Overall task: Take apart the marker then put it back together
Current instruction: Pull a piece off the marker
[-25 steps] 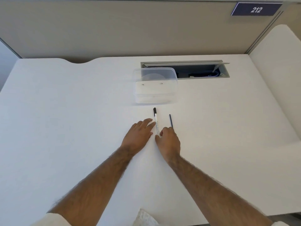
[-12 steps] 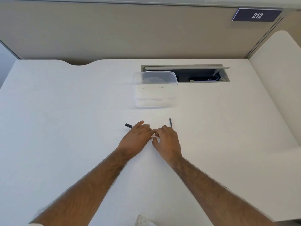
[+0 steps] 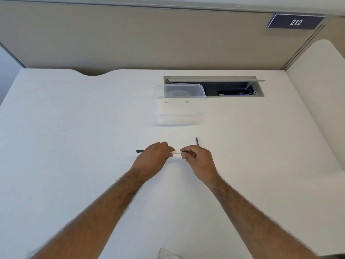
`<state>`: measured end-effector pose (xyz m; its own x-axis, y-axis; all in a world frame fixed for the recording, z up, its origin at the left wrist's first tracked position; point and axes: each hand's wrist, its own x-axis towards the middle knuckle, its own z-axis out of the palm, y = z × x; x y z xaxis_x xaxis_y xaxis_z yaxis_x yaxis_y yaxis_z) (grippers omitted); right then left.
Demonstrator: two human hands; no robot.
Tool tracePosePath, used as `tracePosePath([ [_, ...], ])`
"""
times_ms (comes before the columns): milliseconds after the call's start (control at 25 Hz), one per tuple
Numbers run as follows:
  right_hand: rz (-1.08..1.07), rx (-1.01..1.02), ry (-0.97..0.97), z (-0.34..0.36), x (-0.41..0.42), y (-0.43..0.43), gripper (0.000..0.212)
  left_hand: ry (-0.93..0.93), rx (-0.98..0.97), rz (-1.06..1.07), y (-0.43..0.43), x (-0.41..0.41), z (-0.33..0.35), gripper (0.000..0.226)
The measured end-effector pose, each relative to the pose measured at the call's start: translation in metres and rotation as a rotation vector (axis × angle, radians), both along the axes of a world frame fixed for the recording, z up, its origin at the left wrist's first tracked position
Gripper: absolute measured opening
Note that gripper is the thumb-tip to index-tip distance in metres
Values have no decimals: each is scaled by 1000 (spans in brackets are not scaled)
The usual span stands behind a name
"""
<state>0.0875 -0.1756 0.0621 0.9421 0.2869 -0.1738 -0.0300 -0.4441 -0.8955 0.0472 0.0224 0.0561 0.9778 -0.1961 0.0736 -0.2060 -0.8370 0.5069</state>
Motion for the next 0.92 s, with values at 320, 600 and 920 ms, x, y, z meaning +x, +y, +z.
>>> tracePosePath([
  [320,56,15,3,8,0,0,10,134,-42,23,-8,-2,11,26],
  [600,171,-80,-171,4,0,0,11,208,-71,13,-9,4,19,24],
  [920,135,-101,-270,6,0,4,16,254,-115,70,-17,3,35,23],
])
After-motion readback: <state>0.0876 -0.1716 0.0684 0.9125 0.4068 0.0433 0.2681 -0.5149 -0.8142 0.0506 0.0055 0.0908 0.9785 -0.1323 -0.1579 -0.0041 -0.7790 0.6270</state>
